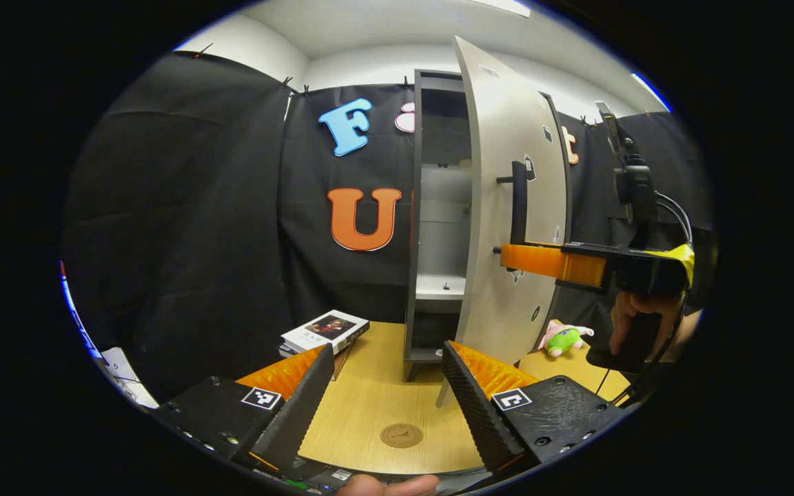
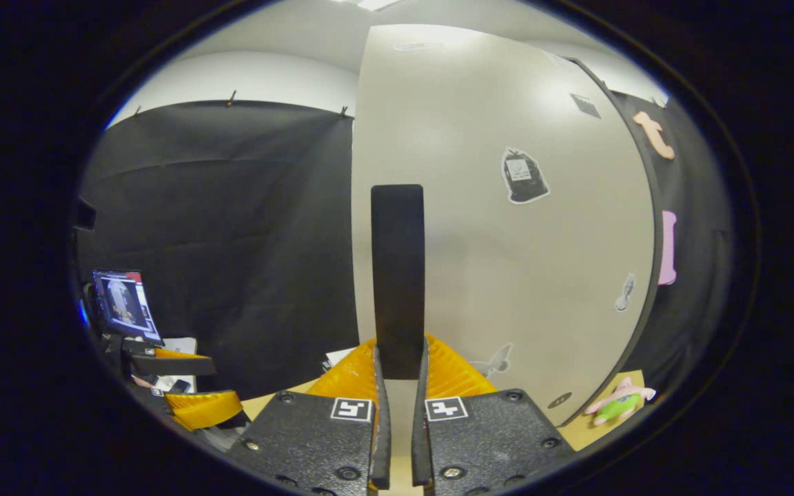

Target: Open the cabinet door with the right hand, grasp the bottle in the cabinet with the left hand and place it on the coaster, then close the cabinet door with the right hand.

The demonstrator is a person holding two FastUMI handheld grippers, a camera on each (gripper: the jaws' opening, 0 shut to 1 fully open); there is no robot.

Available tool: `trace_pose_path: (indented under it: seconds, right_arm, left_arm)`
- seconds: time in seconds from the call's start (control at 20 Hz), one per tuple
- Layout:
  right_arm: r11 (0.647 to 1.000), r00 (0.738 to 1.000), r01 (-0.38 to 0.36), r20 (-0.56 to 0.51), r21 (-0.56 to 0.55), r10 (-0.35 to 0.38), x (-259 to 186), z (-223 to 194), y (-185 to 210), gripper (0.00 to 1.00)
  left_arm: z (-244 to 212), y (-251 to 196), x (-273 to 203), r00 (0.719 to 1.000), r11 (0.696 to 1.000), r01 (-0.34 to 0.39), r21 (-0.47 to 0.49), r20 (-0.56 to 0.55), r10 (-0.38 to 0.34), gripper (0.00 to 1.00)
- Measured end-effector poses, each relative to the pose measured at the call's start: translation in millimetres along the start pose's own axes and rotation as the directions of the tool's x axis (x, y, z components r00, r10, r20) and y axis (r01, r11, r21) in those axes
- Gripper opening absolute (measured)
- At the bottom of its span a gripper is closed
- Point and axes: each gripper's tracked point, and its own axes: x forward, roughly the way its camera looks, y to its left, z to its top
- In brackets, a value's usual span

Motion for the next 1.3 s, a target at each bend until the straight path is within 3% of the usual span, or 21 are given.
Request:
trace_pose_path:
  seconds: [0.25,0.75,1.3]
  right_arm:
    - [1.000,0.999,-0.018,-0.036,0.025,0.018,-35,0,-5,0.15]
    - [0.998,0.997,0.053,-0.066,0.042,-0.050,-96,-10,-22,0.15]
    - [0.985,0.988,0.134,-0.091,0.105,-0.125,-142,-23,-43,0.13]
  left_arm:
    - [1,-22,11,0.998,0.998,0.062,0.022,-0.002,-0.062,0.95]
    - [8,-60,56,0.984,0.983,0.180,0.037,0.011,-0.180,0.95]
    - [35,-116,152,0.961,0.962,0.264,0.064,0.063,-0.268,0.95]
